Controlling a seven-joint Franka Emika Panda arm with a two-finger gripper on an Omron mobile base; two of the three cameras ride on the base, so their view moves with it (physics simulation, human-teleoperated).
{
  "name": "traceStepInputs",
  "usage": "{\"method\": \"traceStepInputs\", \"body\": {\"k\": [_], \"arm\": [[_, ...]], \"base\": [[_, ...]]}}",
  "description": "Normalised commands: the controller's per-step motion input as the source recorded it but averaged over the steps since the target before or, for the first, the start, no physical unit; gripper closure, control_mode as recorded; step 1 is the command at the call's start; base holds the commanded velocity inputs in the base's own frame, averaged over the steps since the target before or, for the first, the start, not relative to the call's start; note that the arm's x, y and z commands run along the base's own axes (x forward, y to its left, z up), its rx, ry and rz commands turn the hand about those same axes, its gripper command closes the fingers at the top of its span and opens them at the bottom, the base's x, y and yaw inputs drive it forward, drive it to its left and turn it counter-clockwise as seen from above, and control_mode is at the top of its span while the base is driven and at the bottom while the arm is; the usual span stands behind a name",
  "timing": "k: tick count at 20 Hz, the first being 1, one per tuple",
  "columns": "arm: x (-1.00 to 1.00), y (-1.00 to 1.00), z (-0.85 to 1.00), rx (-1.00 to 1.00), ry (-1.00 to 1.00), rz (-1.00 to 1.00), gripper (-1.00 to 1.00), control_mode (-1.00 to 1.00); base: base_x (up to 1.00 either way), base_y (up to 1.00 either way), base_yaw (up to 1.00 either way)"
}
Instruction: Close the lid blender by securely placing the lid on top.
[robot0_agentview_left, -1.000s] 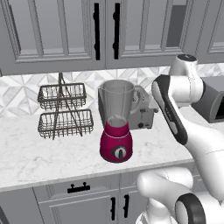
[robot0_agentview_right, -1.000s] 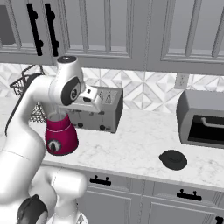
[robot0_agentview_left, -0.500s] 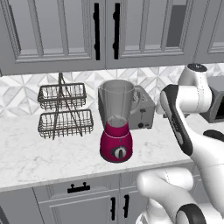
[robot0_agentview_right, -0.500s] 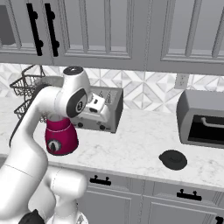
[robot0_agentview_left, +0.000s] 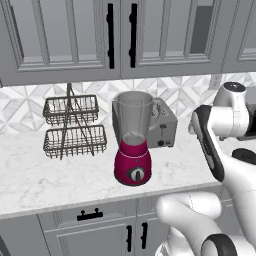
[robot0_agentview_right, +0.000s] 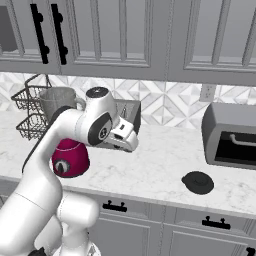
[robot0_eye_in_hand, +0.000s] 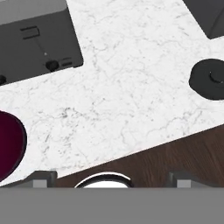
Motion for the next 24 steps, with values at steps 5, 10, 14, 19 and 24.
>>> {"method": "traceStepInputs", "body": {"k": [5,10,14,19,24], "arm": [[0.12,-0.08,-0.09,0.00,0.00,-0.04,-1.00,-1.00],[0.21,-0.06,0.00,0.00,0.00,-0.01,-1.00,-1.00],[0.17,-0.04,0.00,0.00,0.00,0.00,-1.00,-1.00],[0.16,0.00,0.00,0.00,0.00,0.00,-1.00,-1.00],[0.19,-0.07,0.00,0.00,0.00,-0.01,-1.00,-1.00]], "base": [[0.00,0.00,0.00],[0.00,0.00,0.00],[0.00,0.00,0.00],[0.00,0.00,0.00],[0.00,0.00,0.00]]}}
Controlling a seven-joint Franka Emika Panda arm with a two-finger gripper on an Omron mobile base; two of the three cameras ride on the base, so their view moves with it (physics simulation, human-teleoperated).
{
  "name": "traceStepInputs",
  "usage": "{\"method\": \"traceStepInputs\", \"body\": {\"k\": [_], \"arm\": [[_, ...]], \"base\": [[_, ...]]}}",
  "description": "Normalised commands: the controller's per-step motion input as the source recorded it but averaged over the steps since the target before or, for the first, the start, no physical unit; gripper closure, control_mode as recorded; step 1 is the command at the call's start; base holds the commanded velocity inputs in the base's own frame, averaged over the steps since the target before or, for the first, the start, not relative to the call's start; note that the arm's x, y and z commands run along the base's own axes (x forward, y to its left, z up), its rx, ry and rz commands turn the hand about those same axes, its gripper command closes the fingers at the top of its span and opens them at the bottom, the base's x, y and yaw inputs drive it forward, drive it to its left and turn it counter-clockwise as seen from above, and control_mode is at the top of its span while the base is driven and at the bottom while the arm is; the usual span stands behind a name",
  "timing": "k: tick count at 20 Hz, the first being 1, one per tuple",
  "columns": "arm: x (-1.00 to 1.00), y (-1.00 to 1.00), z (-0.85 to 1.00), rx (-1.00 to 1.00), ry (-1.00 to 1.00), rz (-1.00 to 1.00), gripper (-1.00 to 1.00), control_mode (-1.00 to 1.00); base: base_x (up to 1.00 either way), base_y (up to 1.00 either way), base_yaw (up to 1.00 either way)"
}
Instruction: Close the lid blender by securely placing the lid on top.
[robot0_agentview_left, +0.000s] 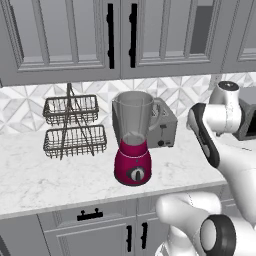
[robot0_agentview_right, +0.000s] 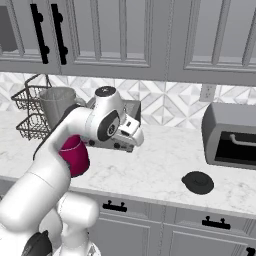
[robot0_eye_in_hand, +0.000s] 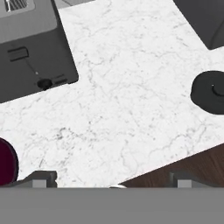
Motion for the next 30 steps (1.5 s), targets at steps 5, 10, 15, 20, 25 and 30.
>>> {"method": "traceStepInputs", "body": {"k": [5,10,15,20,25,30], "arm": [[0.01,-0.39,-0.05,0.00,0.00,-0.07,-1.00,-1.00],[0.00,-0.51,-0.09,0.00,0.00,-0.06,-1.00,-1.00],[-0.02,-0.59,-0.21,0.00,0.00,-0.05,-1.00,-1.00],[-0.14,-0.60,-0.22,0.00,0.00,-0.04,-1.00,-1.00],[-0.36,-0.34,-0.15,0.00,0.00,0.00,-1.00,-1.00],[-0.49,-0.01,-0.03,0.00,0.00,0.00,-1.00,-1.00]], "base": [[0.00,0.00,0.00],[0.00,0.00,0.00],[0.00,0.00,0.00],[0.00,0.00,0.00],[0.00,0.00,0.00],[0.00,0.00,0.00]]}}
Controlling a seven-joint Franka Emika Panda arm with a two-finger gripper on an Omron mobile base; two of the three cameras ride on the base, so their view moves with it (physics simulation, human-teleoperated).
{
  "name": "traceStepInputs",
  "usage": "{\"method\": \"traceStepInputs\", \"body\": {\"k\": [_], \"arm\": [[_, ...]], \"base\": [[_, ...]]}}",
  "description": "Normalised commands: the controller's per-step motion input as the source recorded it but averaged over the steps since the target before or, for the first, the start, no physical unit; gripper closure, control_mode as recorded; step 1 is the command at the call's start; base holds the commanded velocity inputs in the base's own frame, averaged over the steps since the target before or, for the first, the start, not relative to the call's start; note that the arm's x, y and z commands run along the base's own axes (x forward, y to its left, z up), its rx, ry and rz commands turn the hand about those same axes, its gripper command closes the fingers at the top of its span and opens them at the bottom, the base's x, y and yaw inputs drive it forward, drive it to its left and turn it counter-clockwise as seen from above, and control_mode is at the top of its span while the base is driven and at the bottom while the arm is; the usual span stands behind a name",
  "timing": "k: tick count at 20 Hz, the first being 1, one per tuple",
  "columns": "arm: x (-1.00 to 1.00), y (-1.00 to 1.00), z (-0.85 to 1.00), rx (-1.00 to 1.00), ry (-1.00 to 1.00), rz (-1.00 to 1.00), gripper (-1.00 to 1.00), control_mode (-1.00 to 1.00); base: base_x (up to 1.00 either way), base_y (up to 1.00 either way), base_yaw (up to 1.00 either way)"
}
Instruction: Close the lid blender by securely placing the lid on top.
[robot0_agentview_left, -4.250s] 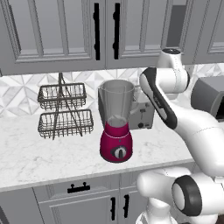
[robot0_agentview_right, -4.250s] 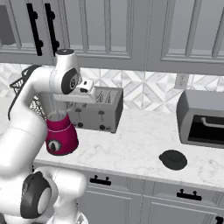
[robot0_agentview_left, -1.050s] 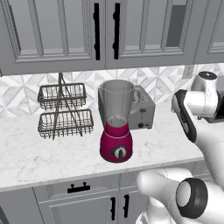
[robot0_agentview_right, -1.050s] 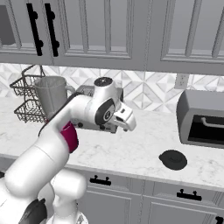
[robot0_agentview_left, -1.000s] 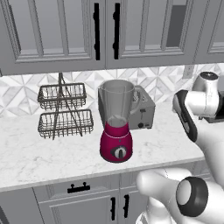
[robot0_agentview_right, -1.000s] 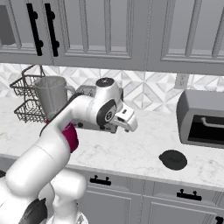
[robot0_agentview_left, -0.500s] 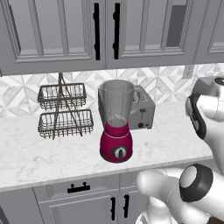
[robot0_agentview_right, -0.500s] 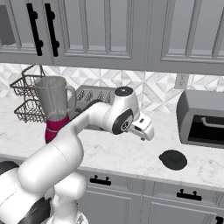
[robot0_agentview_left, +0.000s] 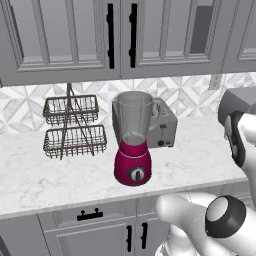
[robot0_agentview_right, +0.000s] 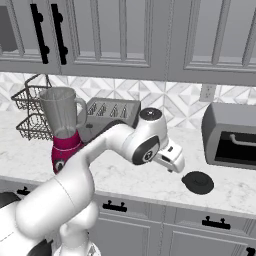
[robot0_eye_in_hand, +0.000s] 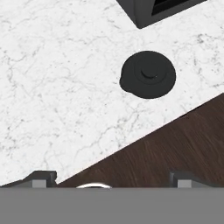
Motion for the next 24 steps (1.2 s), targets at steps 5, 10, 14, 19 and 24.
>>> {"method": "traceStepInputs", "body": {"k": [5,10,14,19,24], "arm": [[-0.34,0.00,-0.01,0.00,0.00,0.00,-1.00,-1.00],[-0.04,-0.07,-0.06,0.00,0.00,0.01,-1.00,-1.00],[0.00,-0.21,-0.07,0.00,0.00,0.00,-1.00,-1.00],[0.00,-0.35,-0.13,0.00,0.00,0.00,-1.00,-1.00],[0.04,-0.30,-0.15,0.00,0.00,0.00,-1.00,-1.00]], "base": [[0.00,0.00,0.00],[0.00,0.00,0.00],[0.00,0.00,0.00],[0.00,0.00,0.00],[0.00,0.00,0.00]]}}
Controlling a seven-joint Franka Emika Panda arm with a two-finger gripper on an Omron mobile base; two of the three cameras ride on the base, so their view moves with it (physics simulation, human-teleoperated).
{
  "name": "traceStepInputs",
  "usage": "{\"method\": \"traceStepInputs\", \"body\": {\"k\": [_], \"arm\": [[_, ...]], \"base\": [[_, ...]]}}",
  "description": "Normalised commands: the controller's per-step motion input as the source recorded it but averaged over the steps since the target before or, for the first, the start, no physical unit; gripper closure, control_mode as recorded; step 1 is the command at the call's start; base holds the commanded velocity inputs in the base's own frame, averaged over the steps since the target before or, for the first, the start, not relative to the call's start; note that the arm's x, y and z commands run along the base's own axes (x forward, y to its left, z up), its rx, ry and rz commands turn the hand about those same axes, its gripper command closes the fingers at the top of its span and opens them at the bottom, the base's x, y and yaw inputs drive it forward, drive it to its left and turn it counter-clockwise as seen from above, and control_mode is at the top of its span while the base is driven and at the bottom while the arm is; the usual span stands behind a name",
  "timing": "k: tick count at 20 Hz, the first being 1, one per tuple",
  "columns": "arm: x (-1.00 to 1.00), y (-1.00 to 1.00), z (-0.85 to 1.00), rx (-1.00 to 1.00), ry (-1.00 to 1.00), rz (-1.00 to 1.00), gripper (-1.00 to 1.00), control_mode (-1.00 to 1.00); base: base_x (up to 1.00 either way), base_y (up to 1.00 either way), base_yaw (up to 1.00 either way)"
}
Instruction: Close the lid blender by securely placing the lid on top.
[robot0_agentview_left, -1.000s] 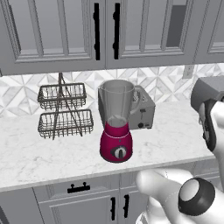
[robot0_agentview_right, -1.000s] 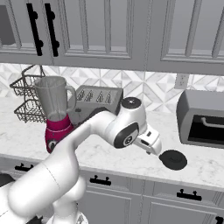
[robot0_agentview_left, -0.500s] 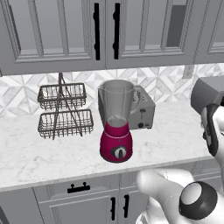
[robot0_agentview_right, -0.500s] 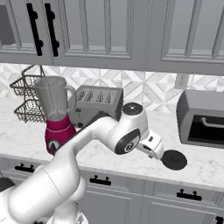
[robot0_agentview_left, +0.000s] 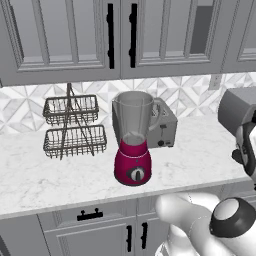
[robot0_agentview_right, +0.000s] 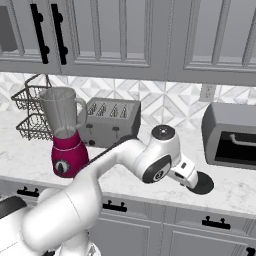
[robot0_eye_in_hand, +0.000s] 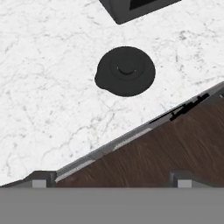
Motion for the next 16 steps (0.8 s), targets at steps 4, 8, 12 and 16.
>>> {"method": "traceStepInputs", "body": {"k": [4,8,12,16], "arm": [[0.16,-0.20,-0.14,0.00,0.00,0.00,-1.00,-1.00],[0.20,-0.13,-0.09,0.00,0.00,0.00,-1.00,-1.00],[0.20,-0.16,-0.09,0.00,0.00,0.00,-1.00,-1.00],[0.09,-0.23,-0.08,0.00,-0.05,0.00,-1.00,-1.00]], "base": [[0.00,0.00,0.00],[0.00,0.00,0.00],[0.00,0.00,0.00],[0.00,0.00,0.00]]}}
